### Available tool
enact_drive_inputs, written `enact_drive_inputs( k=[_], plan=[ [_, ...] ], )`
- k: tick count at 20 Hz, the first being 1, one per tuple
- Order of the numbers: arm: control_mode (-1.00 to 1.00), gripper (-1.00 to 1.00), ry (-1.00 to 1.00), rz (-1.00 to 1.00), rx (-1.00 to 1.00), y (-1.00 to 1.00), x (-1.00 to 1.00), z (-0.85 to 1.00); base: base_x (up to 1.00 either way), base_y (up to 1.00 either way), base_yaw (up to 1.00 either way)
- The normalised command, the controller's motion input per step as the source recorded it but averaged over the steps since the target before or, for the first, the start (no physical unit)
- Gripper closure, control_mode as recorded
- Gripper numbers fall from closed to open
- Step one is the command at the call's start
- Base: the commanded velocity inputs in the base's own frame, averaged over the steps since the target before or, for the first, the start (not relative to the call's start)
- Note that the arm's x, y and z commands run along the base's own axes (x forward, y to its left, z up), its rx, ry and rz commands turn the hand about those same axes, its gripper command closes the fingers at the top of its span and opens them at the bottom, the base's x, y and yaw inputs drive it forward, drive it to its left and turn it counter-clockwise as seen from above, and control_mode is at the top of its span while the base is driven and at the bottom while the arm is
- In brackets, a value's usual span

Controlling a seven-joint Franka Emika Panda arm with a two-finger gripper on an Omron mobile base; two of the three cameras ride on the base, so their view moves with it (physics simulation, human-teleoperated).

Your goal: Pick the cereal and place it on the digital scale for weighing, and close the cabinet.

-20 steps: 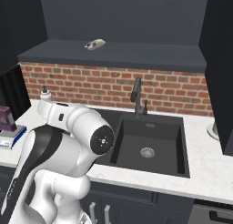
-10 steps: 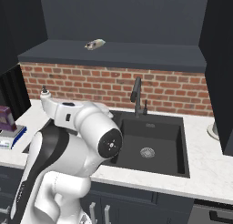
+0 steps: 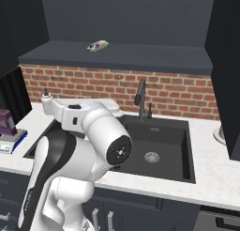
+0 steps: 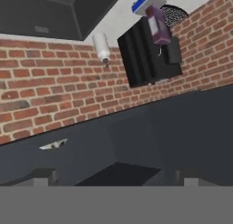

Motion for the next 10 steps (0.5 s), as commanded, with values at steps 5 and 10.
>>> enact_drive_inputs(
  k=[5,10],
  plan=[
    [-1.0,-1.0,-0.16,-0.08,0.0,0.0,0.0,0.0,0.0,0.0,0.0],
    [-1.0,-1.0,-0.15,-0.08,0.0,0.0,-0.02,0.0,0.0,0.0,0.0]
  ],
)
